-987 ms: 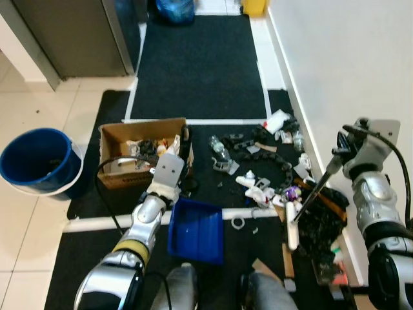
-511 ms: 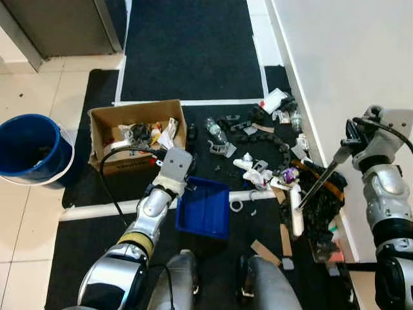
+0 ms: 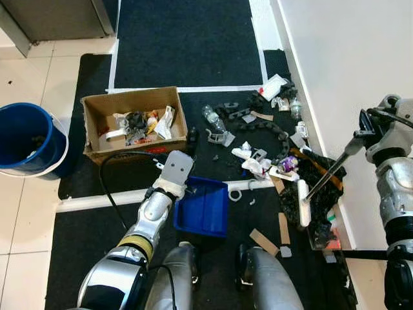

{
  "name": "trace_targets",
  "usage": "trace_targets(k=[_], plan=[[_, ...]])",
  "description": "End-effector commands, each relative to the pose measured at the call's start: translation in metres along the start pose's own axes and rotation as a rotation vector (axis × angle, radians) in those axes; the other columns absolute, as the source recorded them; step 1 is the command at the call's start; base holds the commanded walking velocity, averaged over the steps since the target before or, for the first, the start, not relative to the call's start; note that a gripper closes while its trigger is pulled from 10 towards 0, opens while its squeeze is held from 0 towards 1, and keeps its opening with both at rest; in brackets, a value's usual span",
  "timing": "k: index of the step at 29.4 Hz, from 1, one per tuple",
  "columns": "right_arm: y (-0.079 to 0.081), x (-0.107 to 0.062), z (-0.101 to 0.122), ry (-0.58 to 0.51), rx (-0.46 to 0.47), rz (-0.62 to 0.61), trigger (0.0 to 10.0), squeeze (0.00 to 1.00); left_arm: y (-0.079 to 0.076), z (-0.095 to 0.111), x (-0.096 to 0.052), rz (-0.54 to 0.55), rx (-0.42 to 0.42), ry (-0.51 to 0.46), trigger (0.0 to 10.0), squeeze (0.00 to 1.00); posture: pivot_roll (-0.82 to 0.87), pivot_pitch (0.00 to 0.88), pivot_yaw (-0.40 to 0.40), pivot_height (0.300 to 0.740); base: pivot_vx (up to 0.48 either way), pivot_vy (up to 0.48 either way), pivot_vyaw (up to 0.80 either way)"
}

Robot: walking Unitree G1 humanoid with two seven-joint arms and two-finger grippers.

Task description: Sweep floor

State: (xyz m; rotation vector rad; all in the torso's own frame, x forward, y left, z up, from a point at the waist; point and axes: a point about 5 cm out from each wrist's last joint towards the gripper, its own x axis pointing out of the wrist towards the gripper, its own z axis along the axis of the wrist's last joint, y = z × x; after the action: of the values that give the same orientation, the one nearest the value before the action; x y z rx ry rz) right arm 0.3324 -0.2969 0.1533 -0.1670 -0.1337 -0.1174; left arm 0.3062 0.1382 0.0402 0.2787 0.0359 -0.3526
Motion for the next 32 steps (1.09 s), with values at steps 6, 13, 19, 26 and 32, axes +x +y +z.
trace_targets(k=[6, 13, 19, 26, 32], plan=[[-0.035, -0.003, 0.02, -0.039, -0.067, -0.037, 10.0, 0.0, -0.007, -0.01, -0.005, 0.016, -0.002, 0.045, 10.0, 0.0, 0.0, 0.243, -0.066, 0.74, 0.0, 0.0, 0.0], [-0.041, -0.002, 0.028, -0.048, -0.083, -0.014, 10.0, 0.0, -0.002, -0.012, -0.006, 0.063, -0.054, 0.061, 10.0, 0.0, 0.01, 0.218, -0.063, 0.74, 0.0, 0.0, 0.0], [-0.042, -0.002, 0.025, 0.029, -0.13, 0.069, 10.0, 0.0, 0.0, -0.015, -0.006, 0.089, -0.133, 0.08, 10.0, 0.0, 0.02, 0.187, -0.059, 0.74, 0.0, 0.0, 0.0], [-0.05, -0.001, 0.03, 0.014, 0.012, 0.032, 10.0, 0.0, -0.001, -0.021, -0.007, 0.086, -0.313, 0.11, 10.0, 0.0, 0.03, 0.149, -0.047, 0.74, 0.0, 0.0, 0.0], [-0.053, 0.002, 0.041, -0.043, 0.084, 0.009, 10.0, 0.0, 0.003, -0.023, -0.008, 0.064, -0.341, 0.127, 10.0, 1.0, 0.04, 0.127, -0.042, 0.74, 0.0, 0.0, 0.0]])
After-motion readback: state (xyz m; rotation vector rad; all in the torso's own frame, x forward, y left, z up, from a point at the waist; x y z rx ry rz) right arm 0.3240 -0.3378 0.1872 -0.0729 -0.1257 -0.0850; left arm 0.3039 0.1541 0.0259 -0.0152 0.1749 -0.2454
